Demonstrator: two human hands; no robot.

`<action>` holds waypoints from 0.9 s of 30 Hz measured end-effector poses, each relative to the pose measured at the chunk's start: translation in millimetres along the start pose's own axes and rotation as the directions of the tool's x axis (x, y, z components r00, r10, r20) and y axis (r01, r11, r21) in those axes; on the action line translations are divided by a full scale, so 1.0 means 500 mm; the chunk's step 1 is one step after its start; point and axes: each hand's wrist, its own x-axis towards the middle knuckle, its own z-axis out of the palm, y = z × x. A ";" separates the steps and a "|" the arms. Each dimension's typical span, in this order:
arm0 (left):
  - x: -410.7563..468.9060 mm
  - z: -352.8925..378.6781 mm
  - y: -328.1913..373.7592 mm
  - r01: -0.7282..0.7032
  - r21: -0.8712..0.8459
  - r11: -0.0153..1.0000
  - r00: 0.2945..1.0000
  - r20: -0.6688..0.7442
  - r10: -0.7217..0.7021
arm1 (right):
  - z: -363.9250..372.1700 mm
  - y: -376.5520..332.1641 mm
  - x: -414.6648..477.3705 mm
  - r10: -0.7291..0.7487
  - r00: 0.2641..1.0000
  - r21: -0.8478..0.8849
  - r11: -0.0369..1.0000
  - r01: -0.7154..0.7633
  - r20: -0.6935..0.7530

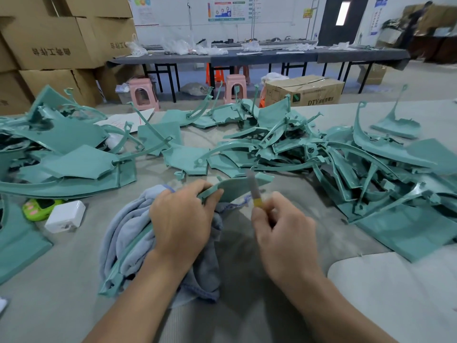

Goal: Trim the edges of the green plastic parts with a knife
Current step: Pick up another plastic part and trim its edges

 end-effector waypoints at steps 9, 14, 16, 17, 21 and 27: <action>-0.005 0.003 0.005 -0.015 0.002 1.000 1.000 -0.002 0.015 | -0.006 0.004 0.007 0.003 0.999 -0.016 1.000 -0.004 -0.033; -0.005 0.002 0.003 -0.023 0.001 1.000 1.000 -0.010 0.023 | -0.005 -0.006 -0.008 -0.087 0.990 0.072 0.994 0.080 0.108; -0.005 0.000 0.002 -0.027 0.004 1.000 0.999 -0.017 0.027 | -0.003 -0.004 0.000 -0.046 0.993 0.038 0.998 0.042 0.110; -0.006 -0.001 0.003 -0.027 0.002 1.000 0.999 -0.017 0.027 | -0.008 0.000 0.008 -0.010 0.998 0.011 1.000 0.010 0.063; -0.007 -0.004 0.004 -0.033 0.021 0.999 0.999 -0.006 0.034 | -0.023 0.003 0.001 -0.026 1.000 0.035 0.999 0.026 0.000; 0.002 -0.005 -0.003 -0.072 0.020 0.997 0.997 -0.009 0.072 | -0.028 0.011 0.018 0.041 0.998 0.003 0.999 -0.041 0.037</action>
